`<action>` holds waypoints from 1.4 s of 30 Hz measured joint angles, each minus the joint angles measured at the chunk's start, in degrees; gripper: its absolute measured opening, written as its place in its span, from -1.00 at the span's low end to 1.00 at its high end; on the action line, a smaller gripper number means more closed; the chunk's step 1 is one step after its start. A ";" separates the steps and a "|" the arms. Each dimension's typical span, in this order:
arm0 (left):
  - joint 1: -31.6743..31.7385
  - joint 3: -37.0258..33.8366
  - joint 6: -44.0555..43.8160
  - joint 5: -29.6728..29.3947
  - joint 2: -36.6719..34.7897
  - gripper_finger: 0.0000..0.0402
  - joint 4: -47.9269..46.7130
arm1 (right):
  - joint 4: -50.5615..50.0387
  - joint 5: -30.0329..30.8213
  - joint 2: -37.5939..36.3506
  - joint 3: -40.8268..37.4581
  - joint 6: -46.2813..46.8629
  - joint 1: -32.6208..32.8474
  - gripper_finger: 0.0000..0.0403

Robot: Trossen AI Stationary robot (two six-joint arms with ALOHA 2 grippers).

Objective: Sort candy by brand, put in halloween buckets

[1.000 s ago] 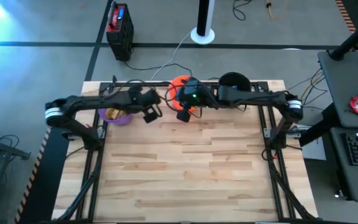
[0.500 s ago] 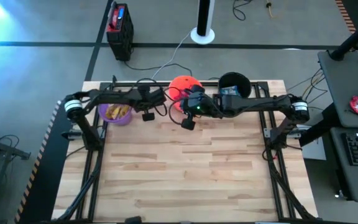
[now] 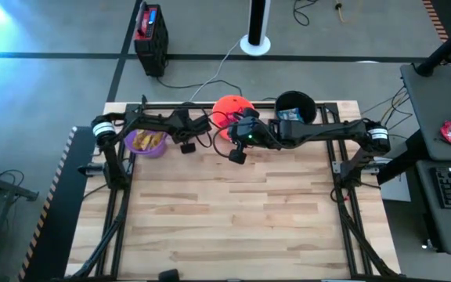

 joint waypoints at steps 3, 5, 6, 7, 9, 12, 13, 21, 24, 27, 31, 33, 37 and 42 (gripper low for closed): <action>0.18 0.00 -0.49 -1.95 0.02 -1.00 0.01 | 0.02 0.11 0.00 0.00 -0.02 0.00 -0.94; 0.28 -0.25 -0.53 -2.05 0.02 -1.00 0.03 | 0.00 0.11 0.00 -0.02 -0.02 0.00 -0.94; 0.28 -0.59 -0.53 -2.10 0.02 -1.00 0.03 | 0.00 0.11 0.00 -0.02 -0.02 0.00 -0.94; 0.26 -0.93 -0.53 -2.20 -0.01 -1.00 0.04 | -0.02 0.13 0.00 -0.01 -0.02 0.00 -0.94; 0.22 -1.44 -0.47 -3.54 -0.11 -1.00 0.23 | -0.04 0.11 0.00 -0.02 -0.07 0.00 -0.94; 0.26 -1.88 -0.33 -4.80 -0.65 -1.00 0.39 | -0.04 0.13 0.00 -0.02 -0.09 -0.01 -0.94; 0.28 -1.90 -0.58 -4.90 -0.81 -1.00 0.44 | -0.02 0.13 0.00 -0.02 -0.09 -0.02 -0.94; 0.39 -1.92 -1.14 -4.00 -3.96 -1.00 5.14 | -0.04 0.15 0.00 -0.02 -0.11 -0.02 -0.94; 0.39 -1.92 -1.51 -3.01 -5.95 -1.00 4.10 | -0.06 0.15 0.00 -0.02 -0.11 -0.02 -0.94; 0.39 -2.55 -3.50 -3.41 -7.76 -1.00 0.62 | -0.08 0.15 0.00 -0.02 -0.10 -0.02 -0.94; 0.39 -5.35 -4.48 -5.98 -9.99 -1.00 1.61 | -0.07 0.15 0.00 -0.02 -0.11 -0.02 -0.94; 0.68 -7.57 -3.02 -7.71 -10.21 -1.00 4.63 | -0.05 0.15 0.00 -0.02 -0.11 -0.02 -0.94; 0.90 -10.71 -2.01 -8.43 -10.23 -1.00 9.94 | -0.07 0.15 0.00 -0.02 -0.11 -0.02 -0.94; 0.87 -12.31 0.29 -8.40 -10.23 -1.00 14.34 | 0.35 0.13 0.00 -0.02 -0.10 -0.02 -0.94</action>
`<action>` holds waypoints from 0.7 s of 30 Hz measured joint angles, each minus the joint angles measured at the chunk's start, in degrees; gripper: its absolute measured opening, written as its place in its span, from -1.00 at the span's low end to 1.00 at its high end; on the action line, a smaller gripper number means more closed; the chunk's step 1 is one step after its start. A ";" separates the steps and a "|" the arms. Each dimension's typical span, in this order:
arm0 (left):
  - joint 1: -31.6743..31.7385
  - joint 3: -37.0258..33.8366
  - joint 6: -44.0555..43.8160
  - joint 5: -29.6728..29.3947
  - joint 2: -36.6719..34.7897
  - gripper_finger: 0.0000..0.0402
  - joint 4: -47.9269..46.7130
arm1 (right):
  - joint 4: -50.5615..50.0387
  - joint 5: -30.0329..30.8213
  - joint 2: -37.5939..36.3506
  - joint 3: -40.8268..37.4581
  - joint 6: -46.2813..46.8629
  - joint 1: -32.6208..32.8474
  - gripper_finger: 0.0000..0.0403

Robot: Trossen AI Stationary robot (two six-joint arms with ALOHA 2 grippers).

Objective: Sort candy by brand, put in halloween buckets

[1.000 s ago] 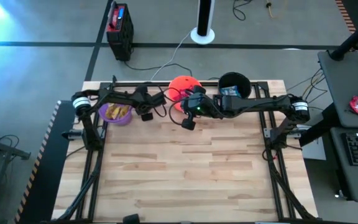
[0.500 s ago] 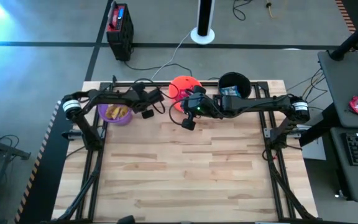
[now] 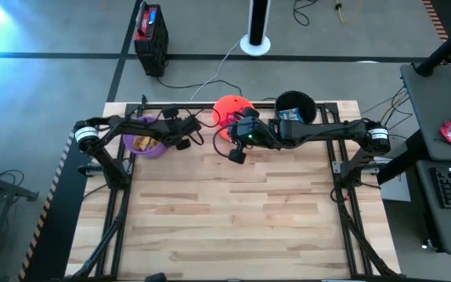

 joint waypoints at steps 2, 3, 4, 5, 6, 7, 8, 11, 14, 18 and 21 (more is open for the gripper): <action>0.00 -0.06 1.06 0.02 0.00 -1.00 0.54 | 0.60 0.00 0.00 0.00 0.00 0.00 -0.94; 0.00 -0.08 1.62 0.02 0.00 -1.00 0.71 | 0.87 0.01 0.00 0.00 -0.01 0.00 -0.94; 0.00 -0.08 2.17 0.02 0.00 -1.00 0.88 | 1.01 0.02 0.00 0.00 -0.01 0.00 -0.94; 0.01 -0.08 2.78 0.08 0.00 -1.00 1.05 | 0.98 0.02 0.00 0.00 -0.01 0.00 -0.94; 0.07 -0.08 3.24 0.59 0.00 -1.00 1.14 | 0.98 0.00 0.00 0.00 -0.01 0.00 -0.94; 0.16 -0.12 3.52 1.36 0.00 -1.00 1.15 | 0.98 0.00 0.00 0.00 0.01 0.00 -0.94; 0.30 -0.26 3.84 2.17 0.00 -1.00 1.35 | 0.98 0.02 0.00 0.00 0.01 0.00 -0.94; 0.58 -0.69 5.79 4.48 0.14 -1.00 4.48 | 1.02 0.01 0.00 0.00 -0.01 0.00 -0.94; 0.70 -0.69 7.63 5.45 1.21 -1.00 8.07 | 1.38 0.00 0.00 0.00 -0.01 0.00 -0.94; 1.04 0.13 8.75 5.47 3.44 -1.00 7.10 | 1.79 0.00 0.00 0.00 -0.04 0.00 -0.94; 1.79 0.28 8.02 5.52 4.71 -1.00 6.29 | 1.81 0.00 -0.01 0.00 -0.06 0.00 -0.94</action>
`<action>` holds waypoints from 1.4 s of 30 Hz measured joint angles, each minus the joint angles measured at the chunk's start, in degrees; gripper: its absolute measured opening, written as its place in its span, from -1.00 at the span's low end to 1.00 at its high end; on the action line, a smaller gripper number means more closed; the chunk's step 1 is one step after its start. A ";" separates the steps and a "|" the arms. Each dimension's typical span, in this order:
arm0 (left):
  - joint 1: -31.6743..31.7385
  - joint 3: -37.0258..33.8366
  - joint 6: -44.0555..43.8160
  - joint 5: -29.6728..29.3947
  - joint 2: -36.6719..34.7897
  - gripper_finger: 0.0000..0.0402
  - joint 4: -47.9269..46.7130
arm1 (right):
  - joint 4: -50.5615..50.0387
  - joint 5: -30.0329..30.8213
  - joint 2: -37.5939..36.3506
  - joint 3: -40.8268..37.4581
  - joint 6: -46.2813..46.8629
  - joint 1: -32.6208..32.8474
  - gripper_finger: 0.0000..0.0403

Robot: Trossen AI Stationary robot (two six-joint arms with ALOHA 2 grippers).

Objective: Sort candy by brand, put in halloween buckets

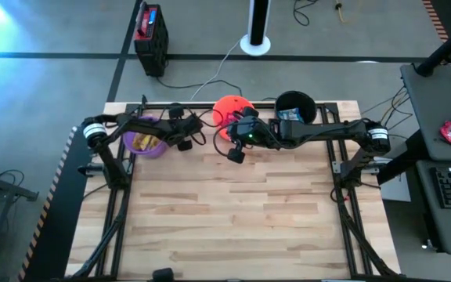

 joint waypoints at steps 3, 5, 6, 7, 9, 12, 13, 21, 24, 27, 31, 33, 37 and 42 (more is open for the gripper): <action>0.13 0.00 -0.35 -0.03 1.04 -1.00 -0.21 | 0.07 -0.02 -0.01 0.00 -0.23 0.00 -0.94; 0.08 0.00 -0.36 -0.01 1.56 -1.00 -0.36 | 0.36 0.00 -0.01 0.00 -0.56 0.00 -0.94; 0.07 -0.01 -0.36 -0.01 1.80 -1.00 -0.38 | 0.38 0.00 -0.01 0.00 -0.61 0.00 -0.94; 0.07 -0.01 -0.36 -0.03 1.95 -1.00 -0.36 | 0.38 0.00 -0.01 0.00 -0.63 0.00 -0.94; 0.09 -0.01 -0.21 -0.08 2.10 -1.00 -0.35 | 0.39 -0.01 0.00 0.00 -0.63 0.00 -0.94; 0.03 0.00 -0.04 0.62 2.07 -1.00 -1.14 | 0.39 0.00 -0.01 0.00 -0.63 0.00 -0.94; 0.00 0.02 -0.04 1.61 1.97 -1.00 -1.31 | 0.39 0.00 -0.01 0.00 -0.63 0.00 -0.94; -1.28 0.10 -1.30 3.38 1.83 -1.00 -1.84 | 0.37 0.00 0.01 0.00 -0.63 0.00 -0.94; -2.47 0.10 -1.41 3.36 1.81 -1.00 -2.73 | 0.37 0.00 0.00 0.00 -0.62 0.00 -0.94; -3.85 0.10 -2.63 3.36 1.81 -1.00 -3.60 | 0.37 0.00 -0.01 0.00 -0.63 0.00 -0.94; -6.76 0.08 -4.63 3.36 1.78 -1.00 -4.58 | 0.37 0.00 -0.01 0.00 -0.63 0.00 -0.94; -8.30 0.05 -4.99 3.36 1.78 -1.00 -4.90 | 0.37 -0.01 -0.01 0.00 -0.65 0.00 -0.94; -11.54 0.05 -8.96 3.38 1.78 -1.00 -6.46 | 0.36 0.00 -0.01 0.00 -1.01 0.00 -0.94; -16.99 0.03 -16.46 3.38 1.57 -1.00 -12.85 | -0.09 -0.02 -0.01 0.00 -1.02 0.00 -0.94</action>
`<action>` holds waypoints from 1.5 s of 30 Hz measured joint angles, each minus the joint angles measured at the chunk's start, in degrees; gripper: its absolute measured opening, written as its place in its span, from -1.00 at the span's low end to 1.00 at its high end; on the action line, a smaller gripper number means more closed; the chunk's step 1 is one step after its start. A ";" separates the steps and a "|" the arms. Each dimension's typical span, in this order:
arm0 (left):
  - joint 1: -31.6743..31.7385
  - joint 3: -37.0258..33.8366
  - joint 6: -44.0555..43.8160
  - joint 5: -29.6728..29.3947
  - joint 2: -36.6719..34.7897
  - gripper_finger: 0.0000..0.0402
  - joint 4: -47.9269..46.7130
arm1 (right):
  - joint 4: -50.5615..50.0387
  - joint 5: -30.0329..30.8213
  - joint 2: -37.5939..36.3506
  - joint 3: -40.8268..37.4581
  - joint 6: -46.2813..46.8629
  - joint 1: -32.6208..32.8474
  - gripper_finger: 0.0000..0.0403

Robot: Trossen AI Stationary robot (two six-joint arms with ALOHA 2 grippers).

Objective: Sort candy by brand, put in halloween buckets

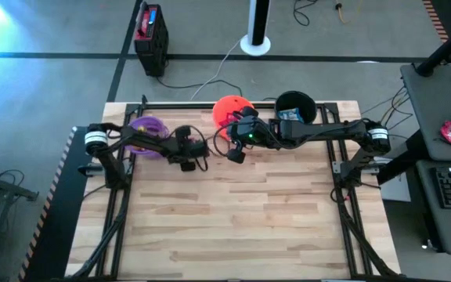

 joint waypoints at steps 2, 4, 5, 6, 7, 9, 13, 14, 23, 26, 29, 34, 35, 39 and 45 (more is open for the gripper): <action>-2.81 -0.03 -2.71 0.01 -0.35 -1.00 -1.51 | -0.04 0.00 0.00 0.00 -0.01 0.00 -0.94; -5.90 -0.07 -5.18 0.56 -1.05 -1.00 -2.05 | -0.04 -0.08 0.00 0.00 -0.01 0.00 -0.94; -7.43 -0.12 -6.18 1.70 -1.62 -1.00 -2.03 | -0.06 -0.37 0.00 0.00 -0.01 0.00 -0.94; -8.83 -0.15 -7.16 2.87 -2.18 -1.00 -1.95 | -0.05 -0.50 0.00 0.00 -0.01 0.00 -0.94; -10.32 -0.15 -8.02 3.67 -2.81 -1.00 -1.76 | -0.14 -0.53 0.00 0.00 -0.01 0.02 -0.94; -12.61 -0.24 -9.56 5.30 -4.45 -1.00 -1.95 | -0.24 -0.55 0.02 0.00 -0.25 0.02 -0.94; -15.13 1.16 -11.43 5.09 -9.80 -1.00 -1.72 | 0.11 -0.55 0.00 -0.65 -0.32 0.29 -0.94; -15.53 1.43 -11.46 4.58 -11.46 -1.00 -1.73 | 0.51 -0.55 -0.02 -1.17 -0.30 0.47 -0.94; -21.23 1.55 -19.94 -3.47 -27.15 -1.00 -11.91 | 14.58 -1.32 -0.04 -13.18 4.53 2.99 -0.94; -23.89 1.55 -23.16 -5.05 -31.45 -1.00 -12.93 | 25.02 -6.00 0.98 -17.37 5.80 3.02 -0.94; -25.70 1.55 -24.43 -5.14 -34.07 -1.00 -13.35 | 32.60 -10.06 3.60 -19.39 6.03 3.02 -0.94; -26.61 1.55 -25.35 -5.69 -36.85 -1.00 -14.06 | 37.94 -10.80 10.53 -16.14 4.78 2.99 -0.94; -26.61 1.55 -25.67 -6.07 -37.22 -1.00 -14.36 | 37.93 -10.78 11.96 -14.95 4.40 2.99 -0.94; -26.61 1.57 -27.96 -9.69 -37.97 -1.00 -16.20 | 37.76 -10.63 17.27 -10.32 4.41 3.02 -0.94; -26.81 1.63 -29.91 -15.73 -37.88 -1.00 -17.22 | 37.90 -11.07 23.88 -4.00 4.47 3.13 -0.94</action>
